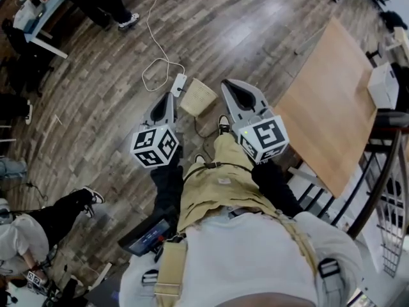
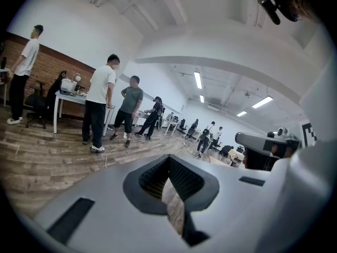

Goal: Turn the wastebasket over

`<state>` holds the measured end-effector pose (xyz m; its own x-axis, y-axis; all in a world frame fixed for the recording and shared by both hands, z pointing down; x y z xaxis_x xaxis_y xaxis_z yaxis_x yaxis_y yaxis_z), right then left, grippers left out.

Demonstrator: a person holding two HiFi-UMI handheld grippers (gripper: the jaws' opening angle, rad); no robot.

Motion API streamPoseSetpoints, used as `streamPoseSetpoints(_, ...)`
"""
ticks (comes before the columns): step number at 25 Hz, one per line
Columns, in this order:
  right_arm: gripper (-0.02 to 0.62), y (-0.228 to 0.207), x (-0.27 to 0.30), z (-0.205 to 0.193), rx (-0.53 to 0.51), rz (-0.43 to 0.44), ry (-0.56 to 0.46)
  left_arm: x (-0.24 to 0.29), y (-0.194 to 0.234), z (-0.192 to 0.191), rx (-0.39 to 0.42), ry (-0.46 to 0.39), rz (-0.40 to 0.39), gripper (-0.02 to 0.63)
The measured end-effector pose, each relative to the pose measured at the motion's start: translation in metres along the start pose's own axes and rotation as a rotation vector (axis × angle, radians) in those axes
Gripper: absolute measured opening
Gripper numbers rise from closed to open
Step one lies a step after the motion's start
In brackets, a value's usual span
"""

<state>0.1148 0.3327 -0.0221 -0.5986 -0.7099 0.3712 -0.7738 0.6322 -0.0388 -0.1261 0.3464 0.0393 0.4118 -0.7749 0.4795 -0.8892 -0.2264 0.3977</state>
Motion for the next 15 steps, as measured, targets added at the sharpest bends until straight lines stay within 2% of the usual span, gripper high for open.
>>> streamPoseSetpoints(7, 0.021, -0.070, 0.062, 0.039, -0.017, 0.129, -0.055, 0.050, 0.000, 0.053, -0.015, -0.043, 0.116, 0.002)
streamPoseSetpoints(15, 0.021, -0.167, 0.102, 0.051, 0.038, 0.161, -0.029, 0.146, -0.034, 0.093, 0.012, 0.031, 0.106, 0.002)
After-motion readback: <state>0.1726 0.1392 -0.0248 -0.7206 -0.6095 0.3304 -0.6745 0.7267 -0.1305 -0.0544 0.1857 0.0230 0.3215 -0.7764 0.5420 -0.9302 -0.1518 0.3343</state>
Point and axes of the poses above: the fingertips, and each gripper's own axes: x forward along the fingers, y to its left, z out of its top, the point moved 10 cm from there along -x, backward along the fingers, and after that the axes turned 14 degrees about y, right-handed, at the moved point
